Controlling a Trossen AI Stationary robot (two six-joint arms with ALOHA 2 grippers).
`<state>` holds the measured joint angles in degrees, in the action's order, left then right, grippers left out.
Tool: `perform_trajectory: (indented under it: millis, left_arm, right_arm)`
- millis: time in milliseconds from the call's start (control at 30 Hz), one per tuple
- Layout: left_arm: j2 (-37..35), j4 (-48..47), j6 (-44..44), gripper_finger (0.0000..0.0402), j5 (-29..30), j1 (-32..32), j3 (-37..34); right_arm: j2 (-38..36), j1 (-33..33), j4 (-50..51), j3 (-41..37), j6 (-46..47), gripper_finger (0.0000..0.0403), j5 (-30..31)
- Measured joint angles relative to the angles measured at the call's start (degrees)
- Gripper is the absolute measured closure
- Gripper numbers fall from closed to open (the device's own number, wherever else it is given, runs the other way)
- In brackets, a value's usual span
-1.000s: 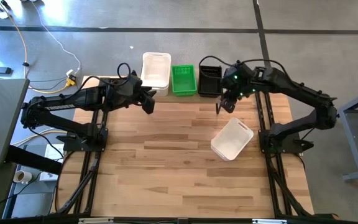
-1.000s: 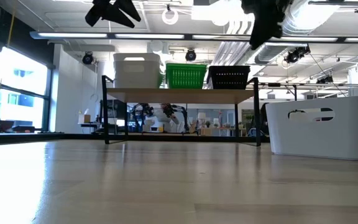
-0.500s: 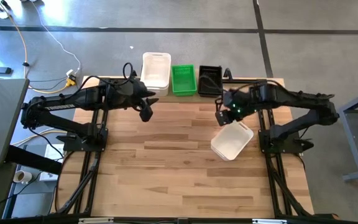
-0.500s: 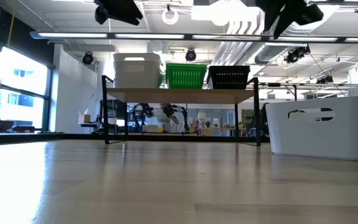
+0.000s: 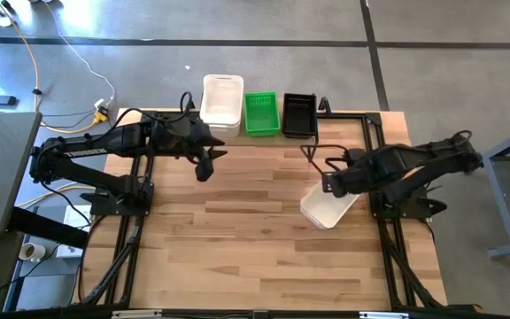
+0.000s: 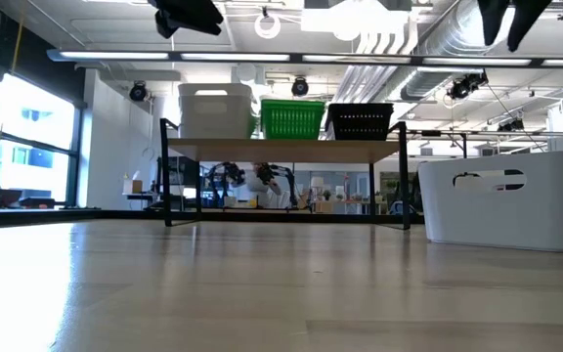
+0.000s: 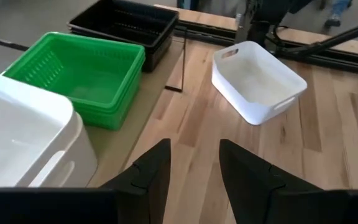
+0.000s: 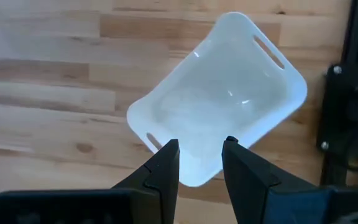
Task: Stack baskets on shelf by color
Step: Stack the white bin on top of the white bin
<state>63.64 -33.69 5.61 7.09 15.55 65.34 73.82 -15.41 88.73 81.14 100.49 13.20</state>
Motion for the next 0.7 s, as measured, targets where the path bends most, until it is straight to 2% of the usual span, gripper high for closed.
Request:
perform_trajectory:
  millis: [367, 700]
  left_arm:
    - [0.0, 0.0, -1.0, 0.0275, -1.1, 0.0, 0.0]
    - [0.0, 0.1, -1.3, 0.0275, -1.7, 0.0, 0.0]
  right_arm:
    - [3.7, -10.5, 1.3, 0.0, 22.2, 0.0295, 0.7]
    - [12.3, -14.9, 1.3, 0.0, 29.3, 0.0295, -1.0]
